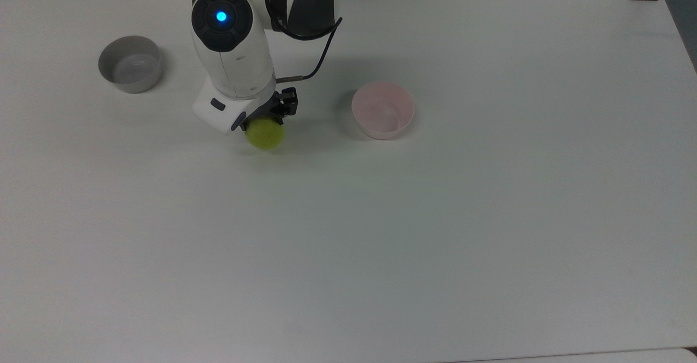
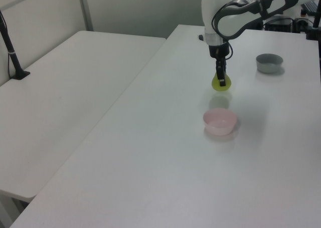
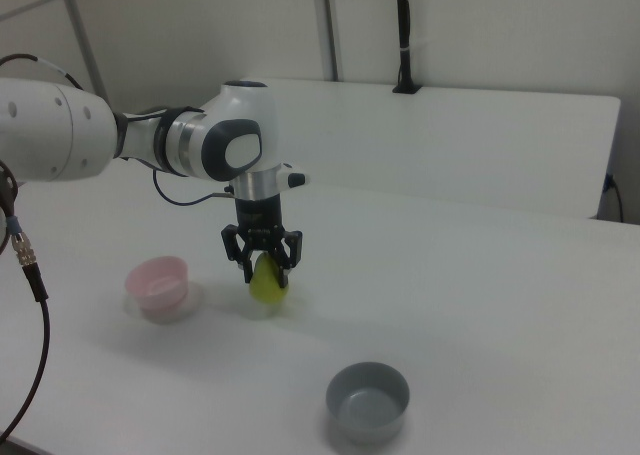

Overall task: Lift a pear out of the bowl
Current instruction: 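Lower the pear onto the table and open the gripper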

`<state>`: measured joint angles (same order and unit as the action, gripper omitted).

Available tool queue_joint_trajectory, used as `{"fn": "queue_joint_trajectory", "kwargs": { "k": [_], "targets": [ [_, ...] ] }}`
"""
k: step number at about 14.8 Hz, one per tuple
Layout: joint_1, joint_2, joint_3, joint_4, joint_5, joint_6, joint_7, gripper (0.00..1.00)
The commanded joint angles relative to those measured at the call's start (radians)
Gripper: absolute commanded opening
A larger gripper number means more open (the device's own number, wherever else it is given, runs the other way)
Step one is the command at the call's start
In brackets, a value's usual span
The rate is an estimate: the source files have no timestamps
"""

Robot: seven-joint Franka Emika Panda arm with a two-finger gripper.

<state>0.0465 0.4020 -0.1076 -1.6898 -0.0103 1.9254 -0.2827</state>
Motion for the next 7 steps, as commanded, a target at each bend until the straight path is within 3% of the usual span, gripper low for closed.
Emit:
{"fn": "queue_joint_trajectory", "kwargs": {
  "k": [1, 2, 4, 7],
  "targets": [
    [0.024, 0.008, -0.007, -0.022, 0.01, 0.049, -0.007, 0.53],
    [0.024, 0.008, -0.007, -0.022, 0.01, 0.049, -0.007, 0.58],
    [0.024, 0.008, -0.007, -0.022, 0.012, 0.049, -0.006, 0.8],
    [0.027, 0.003, -0.007, -0.022, 0.012, 0.041, 0.011, 1.0]
  ]
}}
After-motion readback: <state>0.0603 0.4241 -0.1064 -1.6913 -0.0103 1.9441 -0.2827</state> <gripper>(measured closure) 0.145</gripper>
